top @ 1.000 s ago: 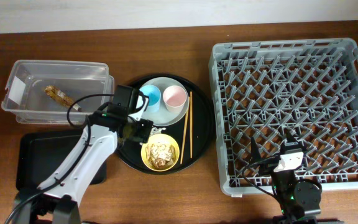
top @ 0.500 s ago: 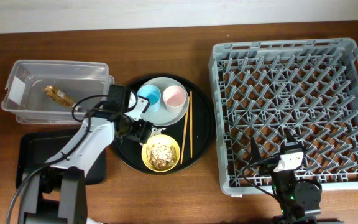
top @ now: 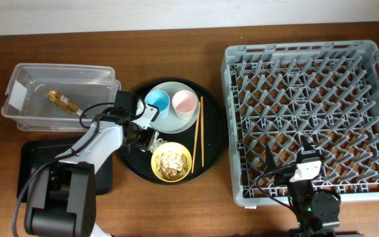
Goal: Sort waste into correct bins and load items into the dishwasher rack
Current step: 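Grasp the white tissue with the left gripper and drop it in the bin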
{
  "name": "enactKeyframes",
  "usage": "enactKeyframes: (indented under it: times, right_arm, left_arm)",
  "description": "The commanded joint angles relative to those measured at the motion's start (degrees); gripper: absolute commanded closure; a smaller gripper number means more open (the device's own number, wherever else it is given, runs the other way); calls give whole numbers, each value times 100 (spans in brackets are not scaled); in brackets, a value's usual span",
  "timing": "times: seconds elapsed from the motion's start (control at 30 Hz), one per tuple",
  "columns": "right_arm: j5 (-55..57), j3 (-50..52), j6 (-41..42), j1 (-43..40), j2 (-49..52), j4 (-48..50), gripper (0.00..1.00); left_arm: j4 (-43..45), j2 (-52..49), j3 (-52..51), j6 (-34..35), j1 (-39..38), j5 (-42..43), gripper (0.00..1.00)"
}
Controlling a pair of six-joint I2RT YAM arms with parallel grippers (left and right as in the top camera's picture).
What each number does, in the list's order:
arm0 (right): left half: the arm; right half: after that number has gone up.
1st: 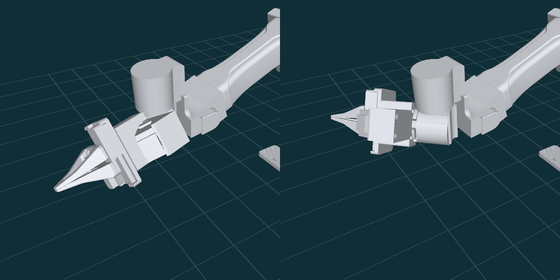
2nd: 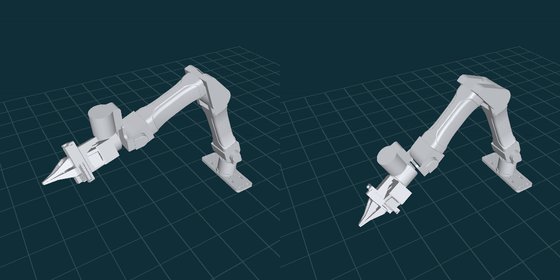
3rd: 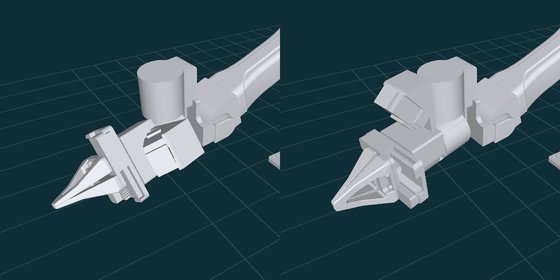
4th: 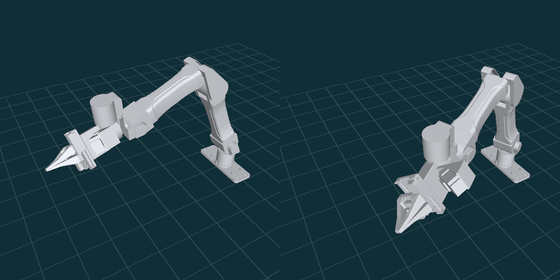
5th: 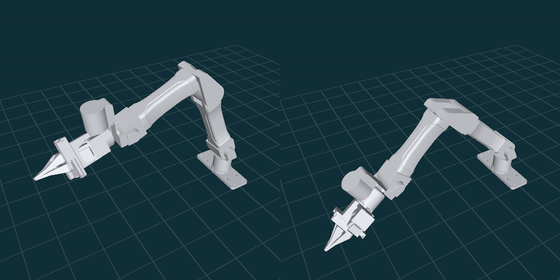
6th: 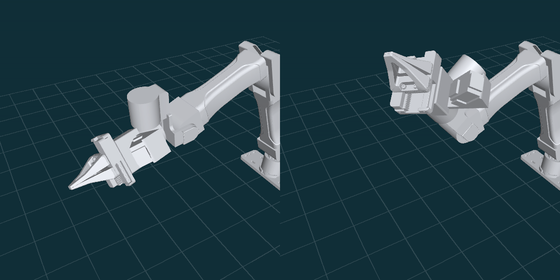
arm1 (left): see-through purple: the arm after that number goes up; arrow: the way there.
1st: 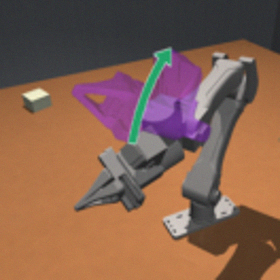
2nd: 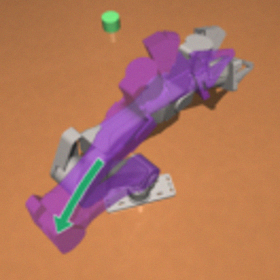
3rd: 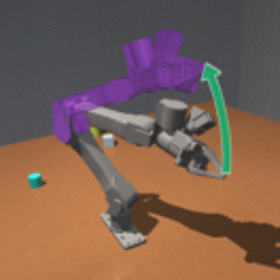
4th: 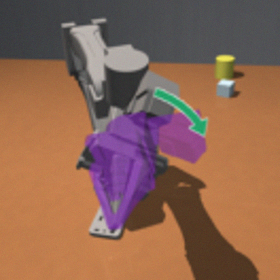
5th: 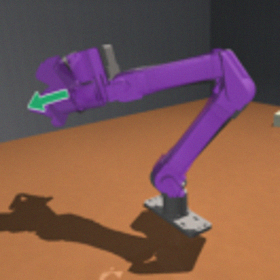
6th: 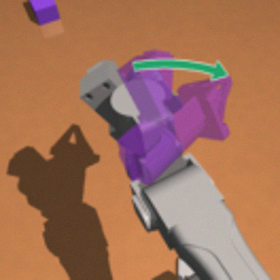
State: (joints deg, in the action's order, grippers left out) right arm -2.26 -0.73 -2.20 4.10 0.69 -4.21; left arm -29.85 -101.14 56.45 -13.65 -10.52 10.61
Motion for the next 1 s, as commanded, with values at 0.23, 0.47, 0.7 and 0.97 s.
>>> enactKeyframes:
  times: [0.23,0.47,0.7,0.97]
  right_arm:
    - [-13,42,9,-42,-37,-4,1]
    - [-13,42,9,-42,-37,-4,2]
    - [-11,42,9,-42,-37,-4,2]
    - [-13,42,9,-42,-37,-4,2]
  left_arm:
    - [-487,1668,688,802,22,92,100]
    - [85,2503,1023,1220,22,-2319,100]
    - [761,1423,1023,1222,669,-3099,100]
    - [1080,667,1025,1303,1235,-2603,16]
